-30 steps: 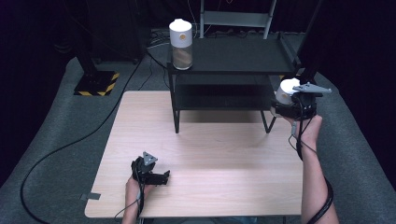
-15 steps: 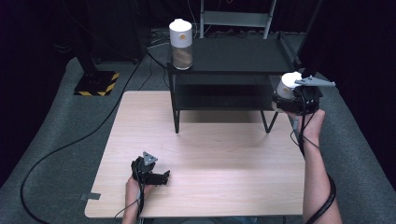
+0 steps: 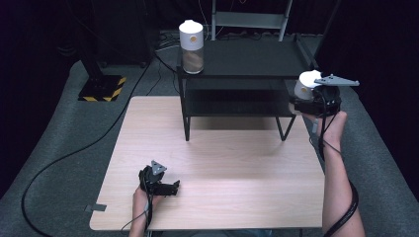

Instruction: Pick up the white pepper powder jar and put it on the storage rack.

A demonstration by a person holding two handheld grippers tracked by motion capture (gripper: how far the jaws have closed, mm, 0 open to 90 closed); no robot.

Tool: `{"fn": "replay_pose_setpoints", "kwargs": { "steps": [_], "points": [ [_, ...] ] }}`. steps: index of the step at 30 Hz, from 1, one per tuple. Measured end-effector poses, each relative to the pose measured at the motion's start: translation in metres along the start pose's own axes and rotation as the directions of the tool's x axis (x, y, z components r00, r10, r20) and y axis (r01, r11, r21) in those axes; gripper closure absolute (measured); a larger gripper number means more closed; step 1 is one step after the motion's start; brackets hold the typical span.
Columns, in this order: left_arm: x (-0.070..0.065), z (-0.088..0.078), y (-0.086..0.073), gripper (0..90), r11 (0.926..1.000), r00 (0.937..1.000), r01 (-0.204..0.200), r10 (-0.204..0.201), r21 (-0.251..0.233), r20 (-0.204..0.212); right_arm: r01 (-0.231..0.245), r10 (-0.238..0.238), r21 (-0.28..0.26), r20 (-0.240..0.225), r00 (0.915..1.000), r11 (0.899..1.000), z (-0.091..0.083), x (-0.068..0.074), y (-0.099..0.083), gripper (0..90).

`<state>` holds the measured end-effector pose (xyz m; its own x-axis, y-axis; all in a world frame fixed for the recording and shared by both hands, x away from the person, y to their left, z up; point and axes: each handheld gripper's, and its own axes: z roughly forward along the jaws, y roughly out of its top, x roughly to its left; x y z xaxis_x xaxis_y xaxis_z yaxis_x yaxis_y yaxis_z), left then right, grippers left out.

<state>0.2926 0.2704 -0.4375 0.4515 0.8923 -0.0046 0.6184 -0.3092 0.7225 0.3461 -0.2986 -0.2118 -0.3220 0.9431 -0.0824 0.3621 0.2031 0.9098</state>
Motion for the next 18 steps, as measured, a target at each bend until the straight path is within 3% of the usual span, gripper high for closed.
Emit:
{"fn": "replay_pose_setpoints", "kwargs": {
  "steps": [18],
  "points": [
    [0.0, 0.0, 0.0, 0.0, 1.0, 1.0, 0.0, 0.0, 0.0, 0.0, 0.019, -0.019, -0.021, -0.006, 0.9998, 1.0, -0.01, 0.001, 0.021, 29.7]
  ]
}}
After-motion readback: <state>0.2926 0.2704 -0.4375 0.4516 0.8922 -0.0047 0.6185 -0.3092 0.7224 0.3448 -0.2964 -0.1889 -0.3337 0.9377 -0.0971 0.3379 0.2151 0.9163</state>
